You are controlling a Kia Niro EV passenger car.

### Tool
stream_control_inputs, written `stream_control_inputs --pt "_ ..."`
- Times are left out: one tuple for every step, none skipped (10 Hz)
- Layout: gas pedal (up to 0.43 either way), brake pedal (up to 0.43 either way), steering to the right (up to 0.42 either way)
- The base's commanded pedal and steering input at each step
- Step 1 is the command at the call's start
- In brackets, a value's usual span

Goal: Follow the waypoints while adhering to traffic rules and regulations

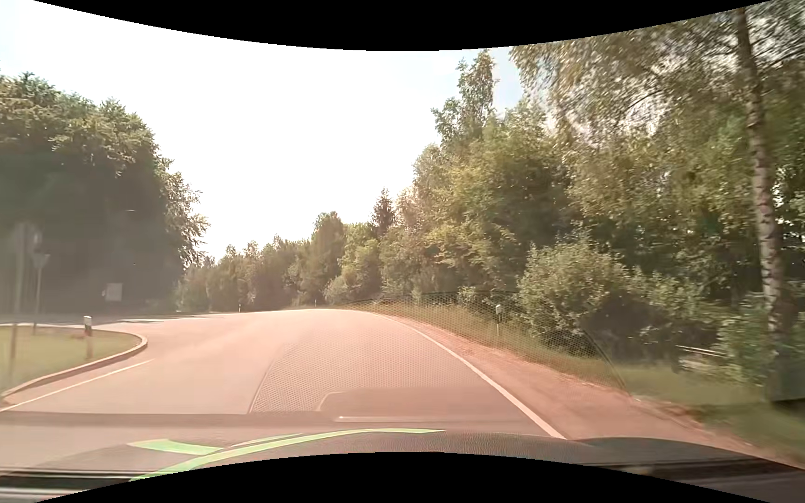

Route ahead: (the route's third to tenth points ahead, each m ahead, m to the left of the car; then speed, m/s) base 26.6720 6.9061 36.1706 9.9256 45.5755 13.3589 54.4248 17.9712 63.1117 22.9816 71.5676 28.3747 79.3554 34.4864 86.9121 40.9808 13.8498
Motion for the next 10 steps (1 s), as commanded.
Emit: stream_control_inputs --pt "0.228 0.000 -0.043" --pt "0.220 0.000 -0.043" --pt "0.197 0.000 -0.043" --pt "0.189 0.000 -0.044" --pt "0.169 0.000 -0.044" --pt "0.150 0.000 -0.046" --pt "0.138 0.000 -0.048" --pt "0.118 0.000 -0.048" --pt "0.110 0.000 -0.048" --pt "0.110 0.000 -0.048"
